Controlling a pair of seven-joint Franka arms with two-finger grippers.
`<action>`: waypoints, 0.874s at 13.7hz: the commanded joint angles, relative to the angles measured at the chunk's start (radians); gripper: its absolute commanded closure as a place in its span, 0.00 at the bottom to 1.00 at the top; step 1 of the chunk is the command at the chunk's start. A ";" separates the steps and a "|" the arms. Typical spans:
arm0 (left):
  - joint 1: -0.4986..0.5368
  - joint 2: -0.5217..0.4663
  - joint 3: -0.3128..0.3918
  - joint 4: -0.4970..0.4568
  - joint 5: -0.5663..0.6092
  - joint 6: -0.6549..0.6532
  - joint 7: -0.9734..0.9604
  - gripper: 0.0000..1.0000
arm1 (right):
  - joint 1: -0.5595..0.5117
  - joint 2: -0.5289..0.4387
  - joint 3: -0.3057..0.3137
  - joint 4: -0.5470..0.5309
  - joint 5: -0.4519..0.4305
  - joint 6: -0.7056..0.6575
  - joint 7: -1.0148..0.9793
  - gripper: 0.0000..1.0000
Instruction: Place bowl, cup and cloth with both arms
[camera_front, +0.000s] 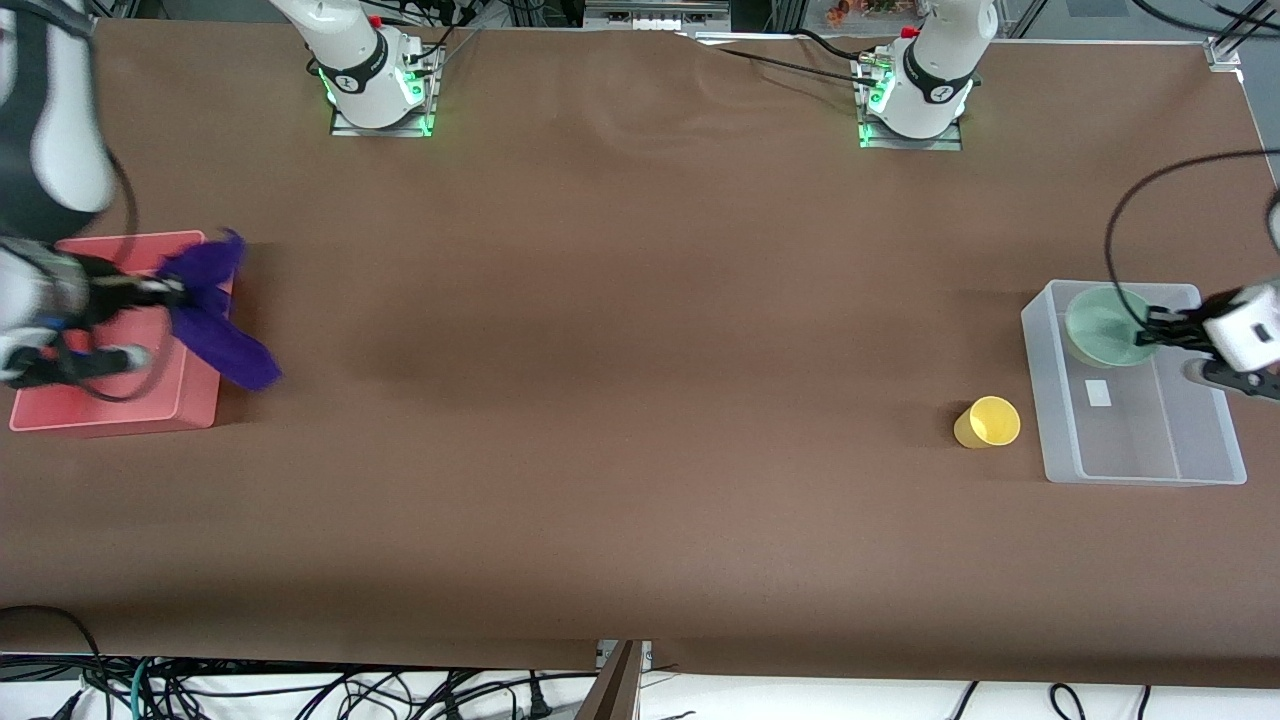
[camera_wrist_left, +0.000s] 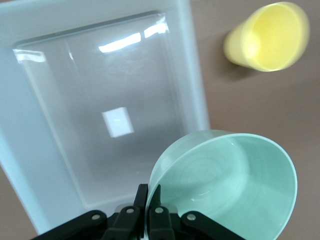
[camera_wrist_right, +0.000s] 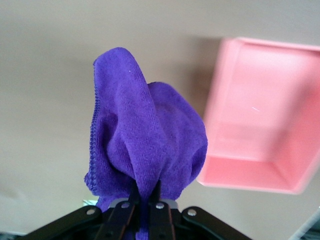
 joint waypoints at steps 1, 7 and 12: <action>0.054 0.192 -0.014 0.154 0.008 0.055 0.086 1.00 | -0.021 0.015 -0.114 0.003 -0.023 0.007 -0.197 1.00; 0.068 0.230 -0.022 0.154 0.006 0.146 0.126 0.00 | -0.100 0.023 -0.202 -0.231 -0.019 0.282 -0.376 1.00; -0.003 0.077 -0.108 0.223 0.022 -0.068 0.070 0.00 | -0.133 0.068 -0.266 -0.405 0.013 0.540 -0.515 1.00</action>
